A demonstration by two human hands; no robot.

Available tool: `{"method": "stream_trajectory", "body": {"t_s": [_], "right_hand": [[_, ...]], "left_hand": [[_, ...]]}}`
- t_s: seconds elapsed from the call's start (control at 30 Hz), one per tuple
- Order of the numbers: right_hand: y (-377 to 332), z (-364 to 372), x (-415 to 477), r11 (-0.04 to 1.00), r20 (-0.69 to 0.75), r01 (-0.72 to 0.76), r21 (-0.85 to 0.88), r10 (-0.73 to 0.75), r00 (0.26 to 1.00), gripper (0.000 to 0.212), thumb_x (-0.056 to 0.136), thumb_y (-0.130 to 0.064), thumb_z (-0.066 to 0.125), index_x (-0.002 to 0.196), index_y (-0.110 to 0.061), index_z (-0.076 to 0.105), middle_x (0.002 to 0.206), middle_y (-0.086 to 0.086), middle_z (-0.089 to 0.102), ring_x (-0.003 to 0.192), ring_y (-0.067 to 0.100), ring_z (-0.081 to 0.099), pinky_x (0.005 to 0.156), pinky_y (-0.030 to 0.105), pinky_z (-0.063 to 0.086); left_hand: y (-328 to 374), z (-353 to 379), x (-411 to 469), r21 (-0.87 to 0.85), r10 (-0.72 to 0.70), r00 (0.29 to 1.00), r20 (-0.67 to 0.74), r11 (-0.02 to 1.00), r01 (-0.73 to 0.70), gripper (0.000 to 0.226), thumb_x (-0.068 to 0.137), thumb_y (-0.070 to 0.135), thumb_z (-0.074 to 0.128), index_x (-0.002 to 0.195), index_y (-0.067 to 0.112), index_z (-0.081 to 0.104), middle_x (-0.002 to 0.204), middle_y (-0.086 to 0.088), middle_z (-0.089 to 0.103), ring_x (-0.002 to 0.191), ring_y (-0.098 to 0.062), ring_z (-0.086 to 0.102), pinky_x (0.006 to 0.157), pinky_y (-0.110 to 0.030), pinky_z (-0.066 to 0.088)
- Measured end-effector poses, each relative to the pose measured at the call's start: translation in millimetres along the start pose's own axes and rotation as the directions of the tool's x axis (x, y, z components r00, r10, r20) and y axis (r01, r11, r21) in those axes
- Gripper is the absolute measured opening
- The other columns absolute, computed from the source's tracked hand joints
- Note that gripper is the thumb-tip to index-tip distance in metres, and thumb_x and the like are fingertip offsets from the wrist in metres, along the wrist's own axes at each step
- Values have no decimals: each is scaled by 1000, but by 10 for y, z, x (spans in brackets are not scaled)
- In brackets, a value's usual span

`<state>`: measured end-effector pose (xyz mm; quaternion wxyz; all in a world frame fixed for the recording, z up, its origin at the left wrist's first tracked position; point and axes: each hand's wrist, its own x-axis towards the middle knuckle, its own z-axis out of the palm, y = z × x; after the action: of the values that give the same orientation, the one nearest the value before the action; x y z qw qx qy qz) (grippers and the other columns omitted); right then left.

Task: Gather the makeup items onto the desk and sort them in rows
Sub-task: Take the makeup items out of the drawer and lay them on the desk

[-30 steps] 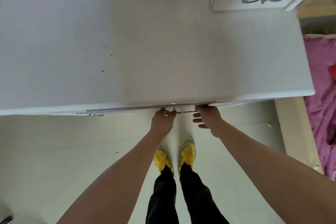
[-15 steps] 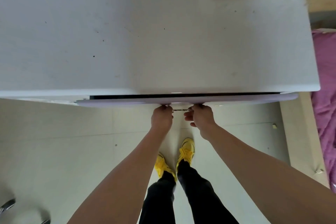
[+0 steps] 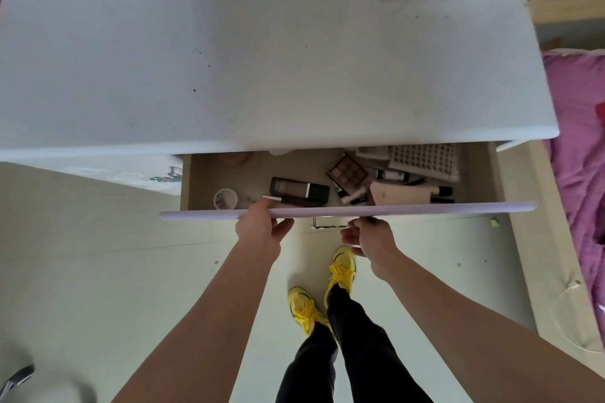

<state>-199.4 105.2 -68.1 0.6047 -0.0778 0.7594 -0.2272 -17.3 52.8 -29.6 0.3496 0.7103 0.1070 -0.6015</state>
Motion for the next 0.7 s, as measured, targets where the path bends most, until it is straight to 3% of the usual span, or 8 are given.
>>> {"method": "stream_trajectory", "body": {"t_s": [0.17, 0.33, 0.5, 0.7], "right_hand": [[186, -57, -108, 1000, -18, 0, 15, 0, 1000, 25, 102, -11, 38, 88, -8, 58, 77, 8, 71, 65, 19, 65, 64, 29, 43], [470, -103, -216, 1000, -31, 0, -6, 0, 1000, 25, 102, -13, 40, 86, -8, 59, 75, 9, 71, 65, 18, 63, 61, 29, 44], [689, -145, -277, 998, -34, -5, -56, 3, 999, 27, 102, -12, 40, 92, -5, 64, 74, 7, 71, 67, 17, 65, 62, 29, 46], [753, -160, -171, 990, 2, -53, -134, 54, 999, 29, 100, -10, 41, 101, 0, 68, 81, 8, 72, 73, 18, 64, 67, 30, 47]], "left_hand": [[-158, -141, -37, -53, -40, 999, 15, 998, 41, 43, 86, -1, 61, 127, -2, 48, 107, -22, 54, 97, -35, 60, 74, -52, 58], [-384, -330, -80, -78, -55, 998, 8, 995, 56, 45, 85, -3, 61, 128, -4, 48, 112, -22, 53, 80, -33, 61, 78, -54, 57], [-585, -530, -62, -102, -75, 997, -3, 992, 74, 44, 87, -4, 60, 129, -6, 48, 120, -24, 55, 83, -34, 62, 70, -52, 58], [-692, -585, 22, -139, -116, 993, -10, 984, 114, 38, 87, -7, 53, 125, -4, 47, 115, -24, 50, 87, -37, 59, 82, -53, 55]]}}
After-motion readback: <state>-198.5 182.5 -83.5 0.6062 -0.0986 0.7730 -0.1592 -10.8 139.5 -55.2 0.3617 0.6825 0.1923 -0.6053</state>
